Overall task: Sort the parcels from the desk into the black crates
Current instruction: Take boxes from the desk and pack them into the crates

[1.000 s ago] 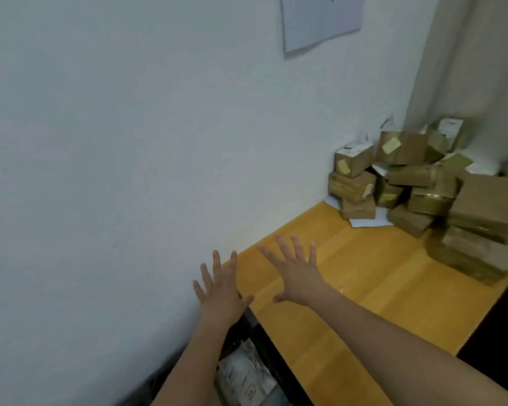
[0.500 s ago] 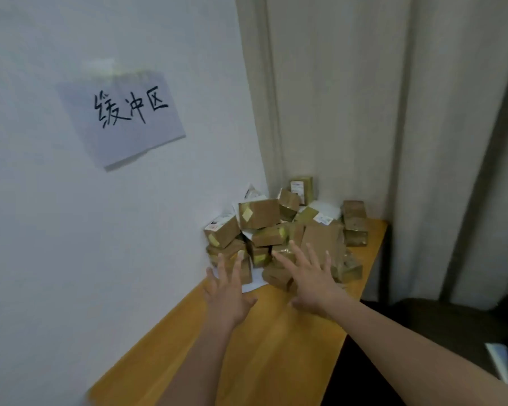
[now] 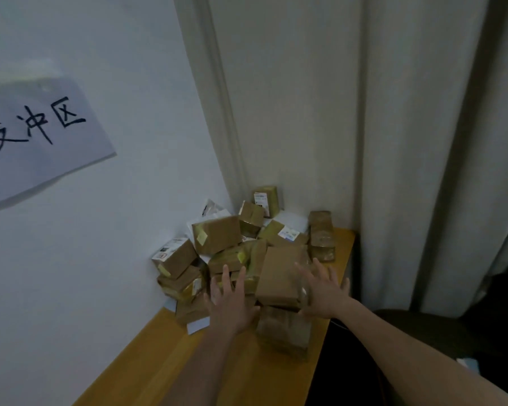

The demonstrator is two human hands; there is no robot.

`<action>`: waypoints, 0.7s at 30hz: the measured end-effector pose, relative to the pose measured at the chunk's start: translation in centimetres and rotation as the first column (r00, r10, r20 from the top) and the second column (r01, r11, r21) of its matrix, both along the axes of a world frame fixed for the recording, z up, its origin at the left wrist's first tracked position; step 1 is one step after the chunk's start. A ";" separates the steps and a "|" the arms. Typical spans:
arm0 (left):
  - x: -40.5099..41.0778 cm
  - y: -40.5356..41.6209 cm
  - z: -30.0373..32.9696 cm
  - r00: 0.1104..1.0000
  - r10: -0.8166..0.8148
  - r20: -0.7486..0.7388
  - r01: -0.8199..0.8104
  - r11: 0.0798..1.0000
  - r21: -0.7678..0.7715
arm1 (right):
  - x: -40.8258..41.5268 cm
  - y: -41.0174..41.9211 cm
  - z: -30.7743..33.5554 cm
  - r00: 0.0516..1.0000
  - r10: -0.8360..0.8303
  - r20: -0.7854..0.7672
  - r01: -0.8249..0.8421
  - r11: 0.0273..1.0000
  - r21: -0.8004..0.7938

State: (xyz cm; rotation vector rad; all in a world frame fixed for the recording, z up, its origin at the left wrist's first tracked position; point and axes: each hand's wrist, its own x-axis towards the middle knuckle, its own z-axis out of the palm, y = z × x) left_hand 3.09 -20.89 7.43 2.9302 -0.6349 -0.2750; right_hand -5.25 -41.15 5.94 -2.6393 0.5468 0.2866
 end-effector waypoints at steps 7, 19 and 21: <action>8.8 -5.6 -3.2 0.987 -0.080 -0.139 0.072 0.996 -0.062 | 6.8 -4.6 -2.5 0.994 -0.093 -0.055 0.094 0.996 0.006; 16.0 -9.6 -10.7 0.826 -0.072 -0.559 -0.134 0.938 -0.318 | 13.6 -7.3 -9.5 0.956 -0.160 -0.248 0.198 0.971 0.137; 16.1 -9.7 -11.5 0.748 -0.003 -0.664 -0.329 0.867 -0.374 | 14.2 -7.9 -10.3 0.970 -0.079 -0.229 0.123 0.974 0.188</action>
